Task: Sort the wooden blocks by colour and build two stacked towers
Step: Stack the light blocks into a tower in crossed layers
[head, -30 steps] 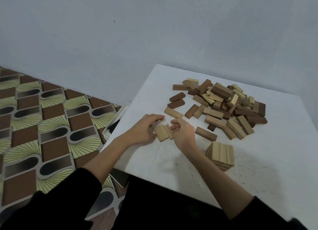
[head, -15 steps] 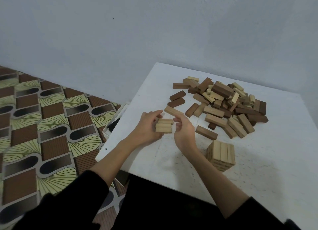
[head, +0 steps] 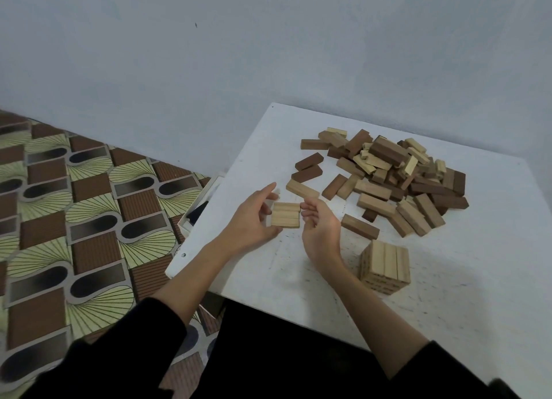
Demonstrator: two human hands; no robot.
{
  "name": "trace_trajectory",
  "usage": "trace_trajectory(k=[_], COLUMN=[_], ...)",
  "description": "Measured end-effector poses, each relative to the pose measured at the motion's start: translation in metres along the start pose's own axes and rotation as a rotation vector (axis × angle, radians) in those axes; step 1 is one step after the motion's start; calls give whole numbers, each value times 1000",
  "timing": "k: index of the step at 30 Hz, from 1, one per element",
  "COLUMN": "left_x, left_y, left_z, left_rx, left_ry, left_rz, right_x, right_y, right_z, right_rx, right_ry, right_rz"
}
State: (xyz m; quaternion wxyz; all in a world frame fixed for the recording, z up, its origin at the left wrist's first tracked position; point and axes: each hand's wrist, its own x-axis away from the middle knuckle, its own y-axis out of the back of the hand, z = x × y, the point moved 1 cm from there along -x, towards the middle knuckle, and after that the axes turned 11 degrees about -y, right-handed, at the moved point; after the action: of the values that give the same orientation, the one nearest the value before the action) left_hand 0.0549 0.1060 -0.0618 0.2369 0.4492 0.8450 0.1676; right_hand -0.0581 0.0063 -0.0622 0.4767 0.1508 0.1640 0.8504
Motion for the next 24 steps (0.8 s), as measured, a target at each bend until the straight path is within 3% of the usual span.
trace_trajectory(k=[24], left_x=[0], left_y=[1], left_z=[1], left_rx=[10], left_ry=[45], left_rz=[-4], right_x=[2], right_y=[4], right_z=[6], right_rx=[-8], right_ry=[-39], right_rz=[49])
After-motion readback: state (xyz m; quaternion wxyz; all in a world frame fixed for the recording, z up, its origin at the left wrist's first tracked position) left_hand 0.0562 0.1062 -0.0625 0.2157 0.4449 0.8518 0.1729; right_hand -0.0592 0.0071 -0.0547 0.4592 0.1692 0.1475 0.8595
